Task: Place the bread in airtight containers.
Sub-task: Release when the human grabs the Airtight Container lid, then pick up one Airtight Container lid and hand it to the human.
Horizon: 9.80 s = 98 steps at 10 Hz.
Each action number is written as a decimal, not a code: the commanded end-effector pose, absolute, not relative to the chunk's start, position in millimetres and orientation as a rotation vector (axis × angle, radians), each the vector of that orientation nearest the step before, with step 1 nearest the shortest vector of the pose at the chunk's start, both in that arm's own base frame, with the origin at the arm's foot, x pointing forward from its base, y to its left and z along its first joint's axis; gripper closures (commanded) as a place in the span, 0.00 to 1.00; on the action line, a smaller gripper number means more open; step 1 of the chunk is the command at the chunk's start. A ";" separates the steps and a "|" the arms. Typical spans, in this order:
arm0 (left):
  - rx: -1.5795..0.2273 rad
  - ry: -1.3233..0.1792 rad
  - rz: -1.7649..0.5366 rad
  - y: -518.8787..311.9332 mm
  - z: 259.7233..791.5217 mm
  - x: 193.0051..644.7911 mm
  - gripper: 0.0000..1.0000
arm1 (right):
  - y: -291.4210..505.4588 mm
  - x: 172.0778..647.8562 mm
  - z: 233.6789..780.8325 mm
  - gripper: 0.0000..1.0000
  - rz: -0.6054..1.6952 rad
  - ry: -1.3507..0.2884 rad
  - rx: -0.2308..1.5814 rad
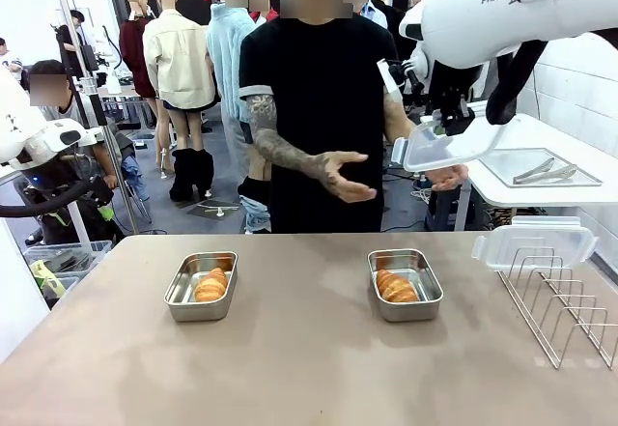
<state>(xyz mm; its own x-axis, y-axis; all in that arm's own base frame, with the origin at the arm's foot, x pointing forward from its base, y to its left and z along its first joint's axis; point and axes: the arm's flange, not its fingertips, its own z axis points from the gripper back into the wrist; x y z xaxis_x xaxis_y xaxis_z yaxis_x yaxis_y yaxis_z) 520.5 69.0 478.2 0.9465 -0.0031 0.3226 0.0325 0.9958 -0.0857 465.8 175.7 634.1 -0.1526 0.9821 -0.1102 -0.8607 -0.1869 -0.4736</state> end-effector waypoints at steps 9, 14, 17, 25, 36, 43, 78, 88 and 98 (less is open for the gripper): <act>-0.080 -0.327 -0.022 70.4 480.3 519.1 0.00 | 180.5 477.4 627.1 1.00 1.733 -0.355 -0.409; -0.080 -0.327 -0.022 70.4 480.3 519.1 0.00 | 183.5 484.6 622.5 0.97 1.769 -0.363 -0.414; -0.080 -0.327 -0.022 70.4 480.3 519.1 0.00 | 170.4 464.6 636.5 0.40 1.772 -0.330 -0.367; -0.080 -0.327 -0.022 70.4 480.3 519.1 0.00 | 20.0 469.2 662.5 0.00 1.692 -0.056 -0.050; -0.080 -0.327 -0.022 70.4 480.3 519.1 0.00 | -8.6 493.8 581.9 0.00 1.627 -0.047 0.042; -0.080 -0.327 -0.022 70.4 480.3 519.1 0.00 | -8.6 493.8 581.9 0.00 1.627 -0.047 0.042; -0.080 -0.327 -0.022 70.4 480.3 519.1 0.00 | -8.6 493.8 581.9 0.00 1.627 -0.047 0.042; -0.080 -0.327 -0.022 70.4 480.3 519.1 0.00 | -8.6 493.8 581.9 0.00 1.627 -0.047 0.042; -0.080 -0.327 -0.022 70.4 480.3 519.1 0.00 | -31.6 550.6 494.0 0.00 1.558 -0.081 0.094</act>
